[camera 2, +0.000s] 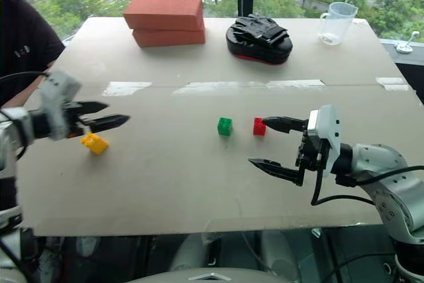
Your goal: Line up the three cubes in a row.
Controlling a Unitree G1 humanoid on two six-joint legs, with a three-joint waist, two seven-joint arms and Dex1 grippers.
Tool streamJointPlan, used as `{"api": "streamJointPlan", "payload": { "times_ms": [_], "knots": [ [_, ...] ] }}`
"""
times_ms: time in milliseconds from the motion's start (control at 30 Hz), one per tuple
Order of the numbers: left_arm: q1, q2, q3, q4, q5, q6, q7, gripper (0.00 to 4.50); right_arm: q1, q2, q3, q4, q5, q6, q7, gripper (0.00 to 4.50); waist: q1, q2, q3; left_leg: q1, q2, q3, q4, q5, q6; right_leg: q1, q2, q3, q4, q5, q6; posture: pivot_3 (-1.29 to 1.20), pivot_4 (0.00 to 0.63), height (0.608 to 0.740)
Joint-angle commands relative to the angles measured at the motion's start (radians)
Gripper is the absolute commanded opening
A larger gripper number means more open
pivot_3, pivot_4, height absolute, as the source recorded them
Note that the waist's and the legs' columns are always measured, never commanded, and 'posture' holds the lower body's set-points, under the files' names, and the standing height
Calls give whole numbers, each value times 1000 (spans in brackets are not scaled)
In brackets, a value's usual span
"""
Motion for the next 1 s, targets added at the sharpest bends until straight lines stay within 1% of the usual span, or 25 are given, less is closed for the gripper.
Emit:
{"api": "streamJointPlan", "payload": {
  "times_ms": [33,133,233,367,500,533,600,667,700,767,800,1000],
  "knots": [
    [69,37,75,-90,-52,62,27,4484,-37,4,25,20,0,-21,43,4500,11,0,0,0,0,-1,1,0,0,1,0,-1,0,0,0,0,150,737],
    [128,89,61,-48,-63,11,18,4484,-65,8,52,39,-8,-21,61,4500,17,-1,-1,1,-1,-1,1,0,0,1,-1,-1,0,0,0,0,150,737],
    [127,120,12,19,-70,-45,24,4484,-66,2,54,31,-9,-17,65,4500,22,-1,-1,1,-1,-2,1,0,-1,1,-1,0,0,0,0,0,150,737],
    [95,131,-84,147,-49,-173,42,4484,-42,-10,35,2,-9,-7,48,4500,23,0,0,1,-1,-2,0,0,-1,1,-2,0,0,0,-1,0,150,737],
    [21,127,-187,284,-28,-301,43,4484,-9,-21,16,-29,-6,-2,22,4500,23,0,0,0,-1,-2,0,0,-1,1,-2,0,0,0,-1,0,150,737],
    [1,124,-205,320,-19,-334,46,3986,-1,-23,12,-36,-8,-2,15,4500,23,0,0,0,-1,-2,0,0,-1,1,-2,0,0,0,-1,0,150,737],
    [-47,107,-243,399,-15,-412,23,3570,24,-26,-2,-57,-6,1,-4,4500,22,0,0,0,-1,-1,0,0,-1,0,-2,0,0,0,-1,0,150,737],
    [-80,102,-269,452,-24,-464,-9,2737,39,-28,-11,-72,-2,4,-18,4500,23,0,0,0,-1,-1,0,0,-1,0,-1,-1,0,0,-1,0,150,737],
    [-92,105,-288,476,-18,-488,-20,2225,49,-30,-16,-78,-2,6,-26,4500,22,0,0,0,-1,0,0,0,-1,0,-1,-1,0,0,-1,0,150,737],
    [-118,115,-323,520,-6,-528,-52,1341,73,-33,-32,-92,1,7,-42,4500,22,0,0,0,-1,0,0,0,-1,0,-1,-2,0,0,0,0,150,737],
    [-127,120,-335,537,0,-546,-62,1245,81,-36,-37,-97,2,6,-46,4500,22,0,0,0,-1,0,0,0,-1,0,-1,-2,0,0,0,0,150,737],
    [-176,118,-362,592,-7,-621,-132,1252,108,-44,-54,-115,5,2,-66,4500,22,0,0,0,-1,1,0,0,0,0,0,-2,0,0,0,0,150,737]
  ]
}}
